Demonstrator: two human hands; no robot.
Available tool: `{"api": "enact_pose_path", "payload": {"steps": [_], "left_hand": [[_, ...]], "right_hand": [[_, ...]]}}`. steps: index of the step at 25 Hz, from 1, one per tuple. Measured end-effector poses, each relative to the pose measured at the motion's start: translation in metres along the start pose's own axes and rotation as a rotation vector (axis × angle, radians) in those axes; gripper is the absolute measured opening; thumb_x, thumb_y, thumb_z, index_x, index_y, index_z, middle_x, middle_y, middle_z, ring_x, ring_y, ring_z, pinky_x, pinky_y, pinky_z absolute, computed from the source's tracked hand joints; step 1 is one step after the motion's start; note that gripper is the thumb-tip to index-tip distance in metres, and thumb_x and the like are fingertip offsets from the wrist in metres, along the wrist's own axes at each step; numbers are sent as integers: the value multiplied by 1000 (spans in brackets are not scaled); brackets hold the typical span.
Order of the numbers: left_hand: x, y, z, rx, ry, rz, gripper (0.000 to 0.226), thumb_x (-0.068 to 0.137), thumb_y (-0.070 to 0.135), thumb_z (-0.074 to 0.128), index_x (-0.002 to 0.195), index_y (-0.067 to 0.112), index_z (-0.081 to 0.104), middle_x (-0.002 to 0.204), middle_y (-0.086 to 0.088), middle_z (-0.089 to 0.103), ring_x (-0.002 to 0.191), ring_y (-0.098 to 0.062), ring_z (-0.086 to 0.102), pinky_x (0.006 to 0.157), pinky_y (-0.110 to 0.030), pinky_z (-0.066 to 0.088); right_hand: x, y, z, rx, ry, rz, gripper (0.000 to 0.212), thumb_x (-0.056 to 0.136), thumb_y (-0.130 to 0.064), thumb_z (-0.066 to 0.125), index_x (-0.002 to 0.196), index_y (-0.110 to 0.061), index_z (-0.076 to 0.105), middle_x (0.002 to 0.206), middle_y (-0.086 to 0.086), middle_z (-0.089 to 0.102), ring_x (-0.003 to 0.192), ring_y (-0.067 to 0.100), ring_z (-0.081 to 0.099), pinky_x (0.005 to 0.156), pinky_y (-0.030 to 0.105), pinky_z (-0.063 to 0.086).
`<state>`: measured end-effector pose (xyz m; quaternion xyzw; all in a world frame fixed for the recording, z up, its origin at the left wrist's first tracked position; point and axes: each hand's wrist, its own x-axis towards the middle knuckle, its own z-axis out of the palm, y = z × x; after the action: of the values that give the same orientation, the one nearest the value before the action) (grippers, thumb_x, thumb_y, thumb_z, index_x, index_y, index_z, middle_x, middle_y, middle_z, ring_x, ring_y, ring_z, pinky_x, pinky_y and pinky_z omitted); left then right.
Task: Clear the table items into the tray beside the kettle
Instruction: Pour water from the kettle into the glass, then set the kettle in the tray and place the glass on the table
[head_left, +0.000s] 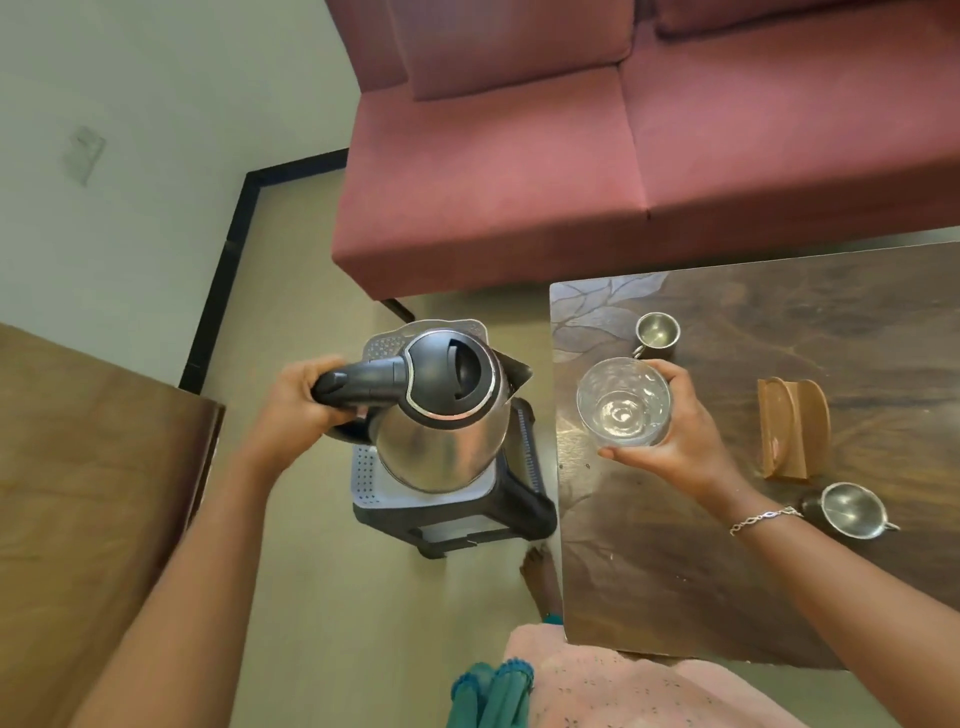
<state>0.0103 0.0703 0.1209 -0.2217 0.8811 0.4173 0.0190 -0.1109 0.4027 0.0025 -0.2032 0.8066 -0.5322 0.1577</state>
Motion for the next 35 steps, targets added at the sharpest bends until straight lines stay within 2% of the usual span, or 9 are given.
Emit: {"api": "enact_pose_path", "payload": {"steps": [2,4,6,9,15,19,22,26,35], "left_hand": [[2,-35,15,-133,78,-77,45,68,-24,61,84,17,66,66,9,67,68,-11,62,62,-16,52],[6,-68,33,-219,156,-155,45,67,-24,61,93,12,65,76,-5,65,77,-20,60,62,-11,51],[14,-94,48,-250,204,-200,45,66,-23,63,96,11,64,85,-9,64,80,-22,58,63,-10,49],[28,-125,65,-265,252,-240,45,67,-22,62,97,12,63,85,-9,63,79,-21,56,65,-11,48],[35,-163,90,-241,369,-356,37,66,-20,59,89,8,64,76,-6,60,71,-23,53,59,-15,44],[30,-169,115,-278,453,-430,31,65,-18,61,78,10,60,62,0,53,65,-22,47,55,-20,40],[27,-163,133,-339,545,-466,24,68,-17,61,77,5,59,60,1,49,65,-22,43,50,-13,36],[20,-156,149,-302,571,-513,17,72,-9,65,86,-2,62,71,-8,54,68,-22,45,57,-20,30],[10,-140,166,-369,547,-653,20,73,-3,70,89,-1,59,80,-13,60,73,-26,50,70,-31,41]], "right_hand": [[4,-2,9,-1,2,7,94,49,-25,90,125,-28,35,111,-20,51,101,1,54,81,8,40],[8,-2,17,1,13,15,93,49,-25,90,123,-32,35,111,-26,49,102,-7,53,80,4,41],[13,-2,27,5,23,21,93,48,-23,91,121,-36,34,113,-28,48,103,-14,50,81,-2,39],[20,-3,39,11,20,34,94,48,-24,90,121,-39,33,113,-29,48,103,-16,50,82,-3,38],[31,-9,55,41,56,47,93,42,-46,83,121,-42,34,114,-27,50,104,-16,50,82,-4,37],[35,-11,61,37,85,44,92,41,-49,81,121,-40,34,113,-29,49,104,-18,49,83,-5,36],[38,-12,65,40,106,27,91,43,-47,80,121,-37,34,114,-30,46,104,-20,47,82,-6,35],[38,-14,64,45,125,18,91,44,-43,81,122,-35,34,115,-29,46,105,-19,47,84,-4,36],[31,-11,57,47,127,9,93,44,-44,81,123,-31,34,115,-27,45,104,-20,46,83,-6,35]]}}
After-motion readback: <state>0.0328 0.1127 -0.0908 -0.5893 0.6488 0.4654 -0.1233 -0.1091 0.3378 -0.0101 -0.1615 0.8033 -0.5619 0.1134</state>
